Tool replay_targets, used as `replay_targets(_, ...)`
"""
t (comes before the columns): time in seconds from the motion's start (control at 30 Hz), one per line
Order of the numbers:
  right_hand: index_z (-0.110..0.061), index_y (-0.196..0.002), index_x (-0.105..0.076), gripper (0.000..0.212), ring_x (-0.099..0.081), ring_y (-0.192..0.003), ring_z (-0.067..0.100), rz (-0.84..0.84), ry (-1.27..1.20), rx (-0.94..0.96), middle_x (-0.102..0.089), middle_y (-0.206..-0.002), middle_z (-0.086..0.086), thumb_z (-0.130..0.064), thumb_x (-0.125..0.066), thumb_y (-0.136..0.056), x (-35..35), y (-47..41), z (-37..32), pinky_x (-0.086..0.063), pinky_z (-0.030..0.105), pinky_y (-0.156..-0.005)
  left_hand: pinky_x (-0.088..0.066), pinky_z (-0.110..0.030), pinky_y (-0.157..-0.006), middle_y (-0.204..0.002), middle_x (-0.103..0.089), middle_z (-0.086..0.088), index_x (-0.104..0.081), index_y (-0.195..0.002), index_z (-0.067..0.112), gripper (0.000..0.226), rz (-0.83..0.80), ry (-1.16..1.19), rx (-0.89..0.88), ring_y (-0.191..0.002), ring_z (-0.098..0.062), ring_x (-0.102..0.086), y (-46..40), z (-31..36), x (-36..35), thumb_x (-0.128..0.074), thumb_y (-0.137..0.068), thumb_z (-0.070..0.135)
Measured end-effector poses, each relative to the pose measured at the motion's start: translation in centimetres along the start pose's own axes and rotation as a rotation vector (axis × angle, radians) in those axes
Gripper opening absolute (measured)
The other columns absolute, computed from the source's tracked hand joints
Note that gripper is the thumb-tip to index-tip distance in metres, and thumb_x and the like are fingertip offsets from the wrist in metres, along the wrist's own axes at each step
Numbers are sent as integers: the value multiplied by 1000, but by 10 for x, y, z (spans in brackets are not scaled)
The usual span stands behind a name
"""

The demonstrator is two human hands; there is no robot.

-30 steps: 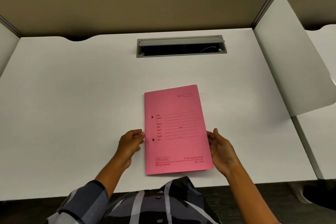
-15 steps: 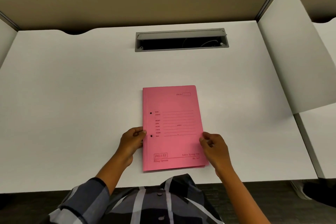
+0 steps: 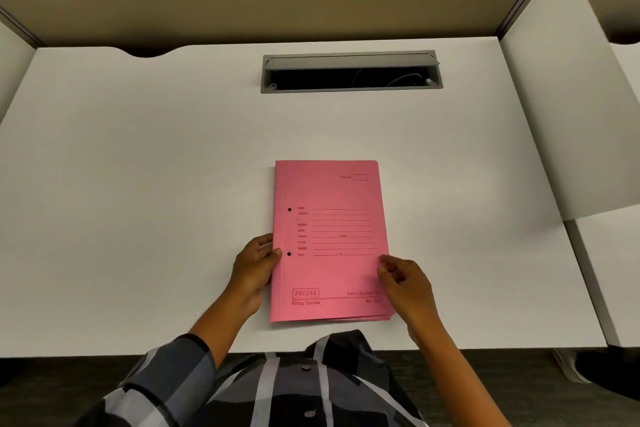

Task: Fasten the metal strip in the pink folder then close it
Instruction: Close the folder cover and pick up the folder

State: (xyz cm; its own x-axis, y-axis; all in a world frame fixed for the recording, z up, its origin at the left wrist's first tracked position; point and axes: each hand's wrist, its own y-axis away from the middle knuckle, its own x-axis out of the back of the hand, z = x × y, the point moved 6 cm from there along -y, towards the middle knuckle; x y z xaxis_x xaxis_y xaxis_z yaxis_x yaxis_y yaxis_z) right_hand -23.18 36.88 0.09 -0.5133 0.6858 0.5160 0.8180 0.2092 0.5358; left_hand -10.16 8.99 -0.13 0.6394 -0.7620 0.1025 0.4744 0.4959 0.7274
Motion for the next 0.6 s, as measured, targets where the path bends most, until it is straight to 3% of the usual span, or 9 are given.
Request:
replay_targets(0.13,-26,-138,-55,42,-60,-90,5,86,-63,-27,-58,-122,-6,-37,-63,-98,9,0,-2,-51,24,-78,-63,-51,-93,-127,-76,-7,-62,-138,23,35,-5,109,77,-112,-30,-74,-1,-5,1,-61,-105,15)
replay_targets(0.27,-27,-140,-53,41,-64,-106,17,47,-189,-87,-63,-126,-7,-33,-61,-100,7,4,-3,-57,39,-89,-65,-46,-86,-122,-78,-7,-64,-136,23,33,-15,187,94,-108,-28,-75,1,-3,3,-61,-105,12)
replay_targets(0.47,-28,-126,-63,32,-70,-102,16,-5,-456,-148,-73,-114,-10,-9,-51,-103,3,20,-24,-60,36,-84,-66,-41,-78,-110,-83,-5,-67,-133,24,31,-28,257,82,-99,-27,-77,5,8,11,-59,-106,12)
replay_targets(0.6,-32,-120,-64,34,-72,-101,16,22,-523,-103,-75,-112,-11,-5,-51,-103,1,26,-56,-59,32,-82,-64,-44,-83,-117,-82,-5,-71,-132,27,29,-25,259,8,-105,-30,-77,13,34,28,-57,-107,18)
